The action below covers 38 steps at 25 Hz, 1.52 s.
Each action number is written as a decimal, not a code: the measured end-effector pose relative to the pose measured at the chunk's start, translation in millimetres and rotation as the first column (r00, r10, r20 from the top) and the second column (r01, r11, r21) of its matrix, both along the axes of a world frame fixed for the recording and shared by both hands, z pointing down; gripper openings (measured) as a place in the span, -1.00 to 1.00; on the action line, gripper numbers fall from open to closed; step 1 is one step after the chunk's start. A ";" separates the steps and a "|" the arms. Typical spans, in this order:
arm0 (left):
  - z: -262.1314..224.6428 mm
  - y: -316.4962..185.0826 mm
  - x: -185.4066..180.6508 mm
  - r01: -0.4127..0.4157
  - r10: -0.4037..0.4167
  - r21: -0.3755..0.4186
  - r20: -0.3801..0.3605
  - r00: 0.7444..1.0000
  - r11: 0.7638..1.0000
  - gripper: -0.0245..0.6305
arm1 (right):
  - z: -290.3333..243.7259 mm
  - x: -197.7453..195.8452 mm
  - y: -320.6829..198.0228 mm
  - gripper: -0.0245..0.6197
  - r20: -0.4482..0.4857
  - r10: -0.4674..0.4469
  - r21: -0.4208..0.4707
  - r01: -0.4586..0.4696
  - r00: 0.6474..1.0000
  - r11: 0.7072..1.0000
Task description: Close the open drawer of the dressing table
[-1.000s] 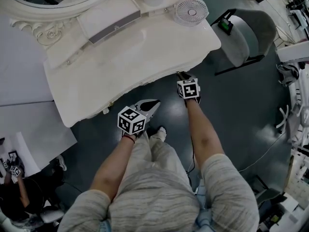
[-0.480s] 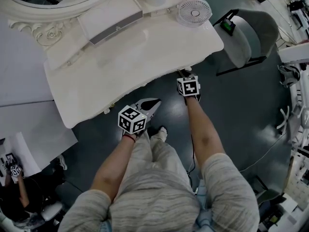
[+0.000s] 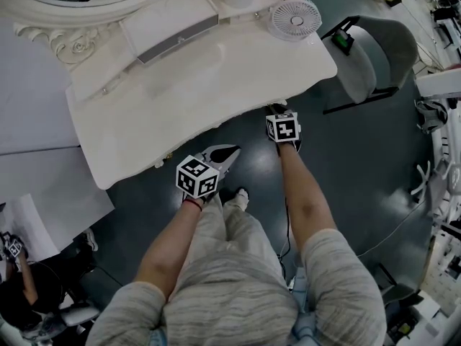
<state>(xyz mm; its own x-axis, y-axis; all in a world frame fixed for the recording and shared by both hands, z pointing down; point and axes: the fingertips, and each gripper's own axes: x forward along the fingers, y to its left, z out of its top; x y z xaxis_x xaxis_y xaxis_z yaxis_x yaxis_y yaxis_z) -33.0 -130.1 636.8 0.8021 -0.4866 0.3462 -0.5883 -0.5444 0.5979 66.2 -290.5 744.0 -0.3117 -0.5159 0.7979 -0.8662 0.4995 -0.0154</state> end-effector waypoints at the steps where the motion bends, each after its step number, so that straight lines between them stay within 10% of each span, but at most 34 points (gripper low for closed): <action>1: 0.0 0.3 -0.1 0.001 -0.001 0.000 0.000 1.000 1.000 -0.88 | 0.0 -0.1 0.0 -0.60 -0.001 0.001 -0.001 -0.001 1.000 1.000; 14: -4.3 0.1 -5.6 0.019 -0.019 0.005 0.000 1.000 1.000 -0.88 | -10.5 -1.2 7.4 -0.57 -0.055 -0.053 0.003 0.054 0.997 0.999; 38: -58.5 9.1 14.7 0.033 -0.034 0.089 0.018 0.999 0.995 -0.88 | -148.0 -15.8 96.7 -0.86 0.252 -0.124 0.155 0.087 0.960 0.984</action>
<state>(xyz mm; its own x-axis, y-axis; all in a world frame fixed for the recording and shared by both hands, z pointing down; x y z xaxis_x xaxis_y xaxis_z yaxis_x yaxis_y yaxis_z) -18.3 -121.0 578.4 0.7784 -0.5425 0.3159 -0.6182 -0.5747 0.5363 50.4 -193.8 596.0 -0.5574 -0.5698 0.6038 -0.7837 0.6013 -0.1560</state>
